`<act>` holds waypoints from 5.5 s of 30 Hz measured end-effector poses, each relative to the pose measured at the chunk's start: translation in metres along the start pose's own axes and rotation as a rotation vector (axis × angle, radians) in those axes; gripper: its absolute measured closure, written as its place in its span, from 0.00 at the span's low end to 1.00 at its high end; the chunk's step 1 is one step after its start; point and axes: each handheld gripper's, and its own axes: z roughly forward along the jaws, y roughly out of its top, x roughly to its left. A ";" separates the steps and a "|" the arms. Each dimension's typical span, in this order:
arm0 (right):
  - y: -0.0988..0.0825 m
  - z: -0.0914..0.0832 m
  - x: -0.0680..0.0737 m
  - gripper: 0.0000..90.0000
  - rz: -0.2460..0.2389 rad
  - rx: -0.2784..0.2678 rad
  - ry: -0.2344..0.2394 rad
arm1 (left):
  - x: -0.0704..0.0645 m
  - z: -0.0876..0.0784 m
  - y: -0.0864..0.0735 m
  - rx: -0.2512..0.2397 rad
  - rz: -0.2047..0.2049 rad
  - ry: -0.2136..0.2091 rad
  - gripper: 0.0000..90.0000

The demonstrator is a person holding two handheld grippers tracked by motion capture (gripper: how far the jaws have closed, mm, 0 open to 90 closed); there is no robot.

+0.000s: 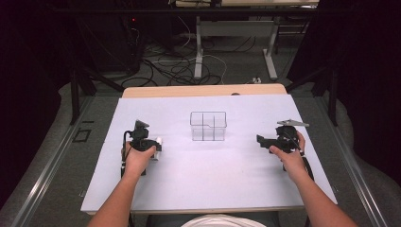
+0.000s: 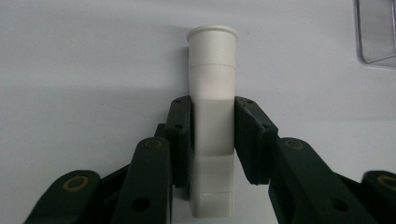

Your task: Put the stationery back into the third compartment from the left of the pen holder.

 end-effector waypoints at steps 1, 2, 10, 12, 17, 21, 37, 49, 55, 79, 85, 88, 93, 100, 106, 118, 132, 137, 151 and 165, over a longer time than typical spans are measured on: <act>0.000 0.000 0.000 0.00 -0.001 0.000 0.001 | 0.000 -0.001 0.000 -0.008 0.000 -0.001 0.77; 0.000 0.000 0.000 0.00 0.002 0.000 0.000 | 0.001 -0.002 0.000 -0.013 -0.001 -0.005 0.78; 0.000 0.000 0.000 0.01 0.000 0.001 0.003 | 0.002 -0.004 0.000 -0.022 0.002 -0.012 0.79; 0.000 0.000 0.000 0.01 0.001 0.001 0.003 | 0.002 -0.003 0.000 -0.022 0.003 -0.006 0.79; 0.000 0.000 0.000 0.01 0.001 0.001 0.003 | -0.001 -0.003 -0.002 -0.027 0.019 0.006 0.78; -0.001 0.001 0.001 0.01 0.000 0.001 0.005 | -0.002 0.000 -0.003 -0.013 0.029 0.029 0.77; -0.001 0.000 0.000 0.01 0.005 0.002 0.002 | -0.003 0.000 -0.004 0.017 0.000 0.027 0.78; 0.000 0.000 0.000 0.01 0.002 0.001 0.003 | -0.001 -0.008 -0.003 -0.033 -0.011 -0.026 0.78; -0.001 0.000 0.001 0.01 0.000 0.001 0.007 | -0.004 -0.011 -0.004 -0.122 0.040 -0.057 0.78; 0.007 -0.006 0.019 0.05 0.087 -0.043 0.061 | -0.043 -0.041 -0.012 -0.527 0.271 -0.234 0.78; 0.008 -0.010 0.032 0.08 0.072 -0.068 0.091 | -0.064 -0.041 -0.020 -0.541 0.341 -0.277 0.78; 0.008 -0.012 0.039 0.15 0.064 -0.086 0.109 | -0.077 -0.039 -0.025 -0.539 0.366 -0.303 0.78; 0.009 -0.016 0.052 0.17 0.066 -0.109 0.151 | -0.095 -0.035 -0.034 -0.527 0.414 -0.338 0.78; 0.007 -0.018 0.073 0.21 0.094 -0.100 0.238 | -0.113 -0.026 -0.043 -0.497 0.434 -0.388 0.78; 0.003 -0.014 0.086 0.29 0.121 -0.030 0.300 | -0.123 -0.017 -0.049 -0.480 0.459 -0.404 0.78; 0.002 -0.007 0.090 0.33 0.232 0.034 0.409 | -0.149 0.006 -0.060 -0.438 0.477 -0.435 0.78; 0.002 -0.003 0.084 0.43 0.353 0.057 0.486 | -0.182 0.031 -0.064 -0.391 0.463 -0.497 0.78; 0.001 -0.001 0.082 0.51 0.359 0.040 0.491 | -0.192 0.034 -0.066 -0.389 0.480 -0.515 0.78; 0.000 0.000 0.076 0.66 0.417 0.044 0.497 | -0.206 0.034 -0.072 -0.385 0.515 -0.537 0.78; -0.002 0.002 0.074 0.73 0.458 0.063 0.523 | -0.206 0.035 -0.073 -0.360 0.524 -0.531 0.78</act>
